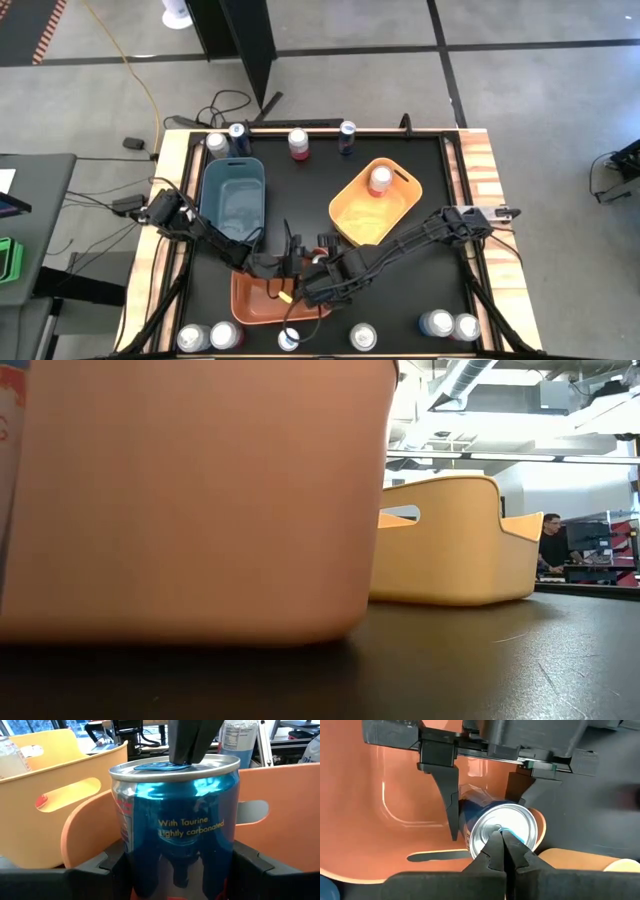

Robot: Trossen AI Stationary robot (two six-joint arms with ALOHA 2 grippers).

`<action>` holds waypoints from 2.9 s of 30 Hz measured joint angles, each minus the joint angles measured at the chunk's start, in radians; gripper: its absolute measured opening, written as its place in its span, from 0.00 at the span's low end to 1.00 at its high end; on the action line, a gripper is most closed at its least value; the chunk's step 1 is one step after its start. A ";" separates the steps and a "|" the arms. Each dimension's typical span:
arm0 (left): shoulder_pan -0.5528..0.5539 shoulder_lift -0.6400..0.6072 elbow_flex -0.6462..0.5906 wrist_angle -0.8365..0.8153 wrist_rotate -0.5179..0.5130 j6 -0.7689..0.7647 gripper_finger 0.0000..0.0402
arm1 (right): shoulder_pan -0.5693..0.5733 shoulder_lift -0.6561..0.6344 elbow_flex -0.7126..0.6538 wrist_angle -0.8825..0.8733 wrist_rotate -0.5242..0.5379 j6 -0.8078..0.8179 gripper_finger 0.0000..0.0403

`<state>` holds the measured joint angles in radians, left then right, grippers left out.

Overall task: Sort soda cans
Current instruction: Put the blue soda can into the orange bin

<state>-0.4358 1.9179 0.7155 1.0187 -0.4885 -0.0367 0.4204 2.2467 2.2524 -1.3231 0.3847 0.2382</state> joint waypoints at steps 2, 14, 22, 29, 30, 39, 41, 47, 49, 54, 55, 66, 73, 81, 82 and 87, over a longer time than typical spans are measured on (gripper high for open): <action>0.001 0.000 0.000 0.000 0.002 -0.002 0.58 | -0.003 0.000 0.000 0.000 -0.001 0.000 0.00; 0.001 0.000 0.000 -0.002 0.002 -0.005 0.65 | -0.005 0.000 0.000 0.012 -0.002 -0.001 0.00; 0.002 0.000 0.001 0.001 0.027 -0.017 0.67 | -0.007 0.000 0.000 0.017 -0.014 -0.002 0.00; 0.002 -0.002 0.001 0.003 0.039 -0.035 0.79 | -0.012 0.000 0.000 0.018 -0.023 0.005 0.00; 0.002 -0.002 0.001 0.005 0.040 -0.035 0.81 | -0.011 0.000 0.000 0.018 -0.023 0.005 0.00; -0.001 -0.017 0.001 0.025 0.057 -0.037 0.89 | -0.012 0.000 0.000 0.016 -0.023 0.006 0.00; -0.002 -0.033 0.001 0.022 0.049 -0.035 0.90 | -0.012 0.000 0.000 0.016 -0.023 0.006 0.00; -0.006 -0.102 0.001 -0.097 0.023 -0.030 0.90 | -0.012 0.000 0.000 0.016 -0.023 0.007 0.00; -0.006 -0.117 0.001 -0.130 0.019 -0.036 0.90 | -0.012 0.000 0.000 0.018 -0.023 0.003 0.00; -0.020 -0.159 0.001 -0.180 0.008 -0.035 0.90 | -0.013 0.000 0.000 0.022 -0.024 0.000 0.00; -0.024 -0.169 0.001 -0.183 0.005 -0.026 0.90 | -0.013 0.000 0.000 0.022 -0.024 0.000 0.00; -0.085 -0.253 0.001 -0.268 -0.148 0.062 0.90 | -0.013 0.000 0.000 0.030 -0.024 0.000 0.00; -0.130 -0.296 0.001 -0.286 -0.231 0.128 0.90 | -0.014 0.000 0.000 0.030 -0.023 -0.003 0.01; -0.164 -0.360 0.000 -0.419 -0.313 0.122 0.90 | -0.016 0.000 0.000 0.035 -0.020 -0.003 0.01; -0.167 -0.366 0.000 -0.428 -0.322 0.122 0.90 | -0.016 0.000 0.000 0.037 -0.019 -0.004 0.01; -0.187 -0.388 0.000 -0.431 -0.365 0.118 0.90 | -0.016 0.000 0.017 0.039 -0.019 -0.019 0.03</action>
<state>-0.6228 1.5303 0.7155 0.5880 -0.8535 0.0816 0.4042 2.2471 2.2694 -1.2842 0.3659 0.2195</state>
